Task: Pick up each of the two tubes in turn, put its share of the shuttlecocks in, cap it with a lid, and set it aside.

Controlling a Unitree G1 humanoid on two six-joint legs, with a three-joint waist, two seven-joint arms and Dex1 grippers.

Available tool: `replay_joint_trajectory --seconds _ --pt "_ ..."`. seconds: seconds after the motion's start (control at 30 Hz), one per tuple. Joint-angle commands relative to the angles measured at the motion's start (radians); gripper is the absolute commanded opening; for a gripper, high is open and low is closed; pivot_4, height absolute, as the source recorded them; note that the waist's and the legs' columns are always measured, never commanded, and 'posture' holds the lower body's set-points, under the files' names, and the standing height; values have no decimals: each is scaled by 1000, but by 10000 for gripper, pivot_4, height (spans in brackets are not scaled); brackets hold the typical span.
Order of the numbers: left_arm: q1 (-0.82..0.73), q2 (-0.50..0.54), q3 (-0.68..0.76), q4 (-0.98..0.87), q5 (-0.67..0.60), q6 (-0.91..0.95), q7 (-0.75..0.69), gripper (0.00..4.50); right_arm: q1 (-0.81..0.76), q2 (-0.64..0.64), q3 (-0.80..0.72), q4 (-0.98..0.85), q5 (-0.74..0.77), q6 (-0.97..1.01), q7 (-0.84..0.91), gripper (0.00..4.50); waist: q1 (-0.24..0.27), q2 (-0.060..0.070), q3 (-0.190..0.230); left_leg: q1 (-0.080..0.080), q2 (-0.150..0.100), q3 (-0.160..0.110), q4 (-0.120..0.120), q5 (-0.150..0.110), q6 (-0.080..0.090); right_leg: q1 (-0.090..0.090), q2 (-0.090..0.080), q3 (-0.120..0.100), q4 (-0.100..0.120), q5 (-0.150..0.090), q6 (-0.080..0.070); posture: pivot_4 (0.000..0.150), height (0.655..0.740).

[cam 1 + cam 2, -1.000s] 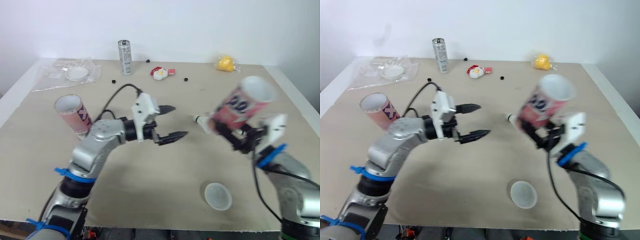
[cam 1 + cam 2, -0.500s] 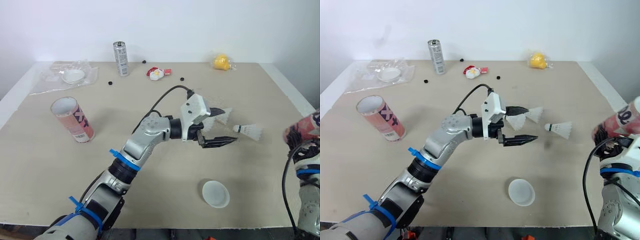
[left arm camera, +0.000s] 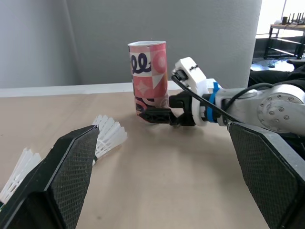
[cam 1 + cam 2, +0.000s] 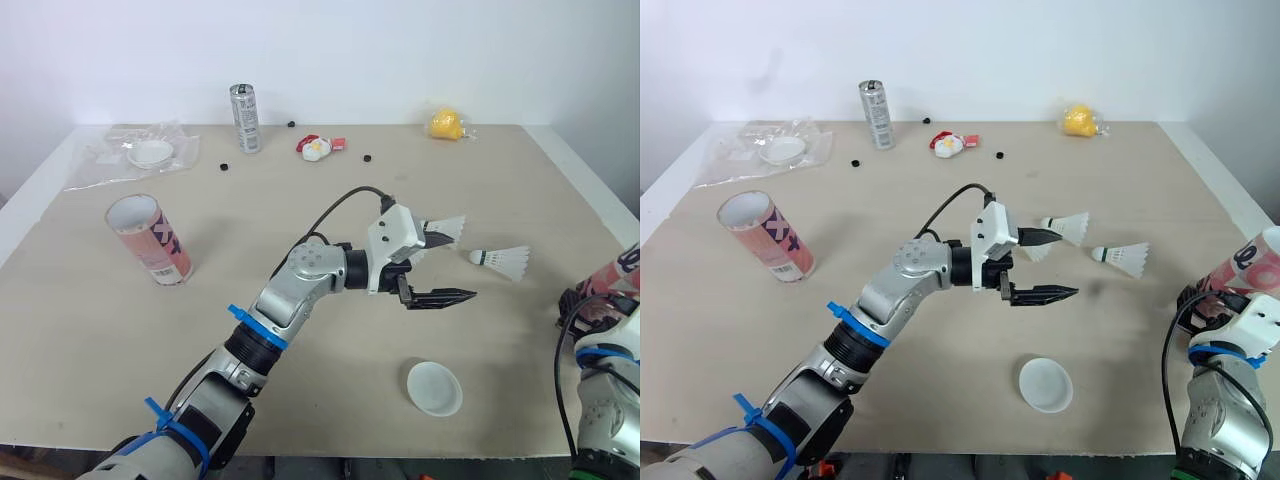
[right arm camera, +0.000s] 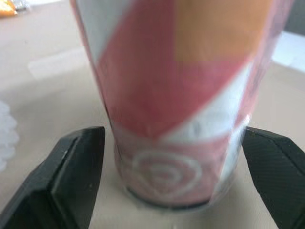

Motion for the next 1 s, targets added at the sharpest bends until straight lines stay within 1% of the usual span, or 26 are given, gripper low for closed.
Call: replay_joint_trajectory --seconds 0.03,0.13,0.23,0.3,0.4,0.5,0.57,0.6,0.63,0.7,0.83,0.87,0.9,1.0 --pt "9 11 16 -35 -1 -15 -7 45000 37 11 -17 -117 35 -28 11 44458 0 0 0 0 0 0 0 0 0 0 0 0 0 0 0 1500 7400" --pt "34 42 36 -57 -4 -7 -6 45000 95 30 -37 -229 69 -44 21 44458 0 1 0 0 0 0 0 0 0 0 0 0 0 0 0 1500 7400" --pt "73 92 78 -98 -13 14 18 45000 165 42 -60 -390 157 -31 53 44458 -1 3 0 0 0 0 0 0 0 0 0 0 0 -2 3 1500 7400" --pt "112 135 114 -139 -20 36 42 45000 216 21 -27 -506 179 -7 90 44458 -2 3 0 0 1 0 0 0 0 0 1 0 0 -3 5 1500 7400" --pt "197 199 190 -219 -36 76 103 45000 232 -55 149 -703 276 110 195 44458 -21 3 0 1 3 1 0 0 0 0 2 2 0 -2 5 1500 7400" --pt "288 240 251 -303 -36 112 180 45000 185 -174 395 -790 279 211 327 44458 -26 0 1 4 5 2 0 1 1 0 5 4 0 2 4 1500 7400" --pt "399 272 301 -392 -24 132 248 45000 71 -208 578 -777 276 254 426 44458 -27 -2 2 5 6 1 0 3 2 1 6 3 0 4 3 1500 7400" --pt "469 288 329 -443 5 124 299 45000 0 -205 663 -737 259 252 482 44458 -25 -3 3 6 7 2 0 3 2 1 7 4 0 5 2 1500 7400" --pt "519 285 362 -485 11 130 349 45000 -49 -204 712 -700 244 244 525 44458 -19 -6 4 6 7 2 0 3 2 1 7 5 0 5 2 1500 7400" --pt "600 269 419 -565 9 137 438 45000 -125 -195 769 -632 225 227 591 44458 -20 -7 5 5 8 0 0 5 1 1 8 4 0 6 1 1500 7400" --pt "784 245 460 -724 21 153 547 45000 -259 -136 849 -495 186 181 680 44458 -10 -13 5 2 7 -1 2 6 0 0 6 2 0 6 3 1500 7400" --pt "814 233 466 -748 25 153 575 45000 -280 -123 862 -467 174 170 696 44458 -9 -13 5 2 7 0 2 6 0 0 6 3 -1 7 3 1500 7400" --pt "853 219 481 -767 40 139 612 45000 -305 -104 878 -431 159 159 710 44458 -7 -14 5 2 6 0 2 6 0 0 5 4 -1 9 -1 1500 7400" --pt "944 170 542 -794 61 99 706 45000 -363 -52 915 -335 120 117 748 44458 -6 -16 5 1 6 0 2 6 0 0 5 2 -1 9 -2 1500 7400"
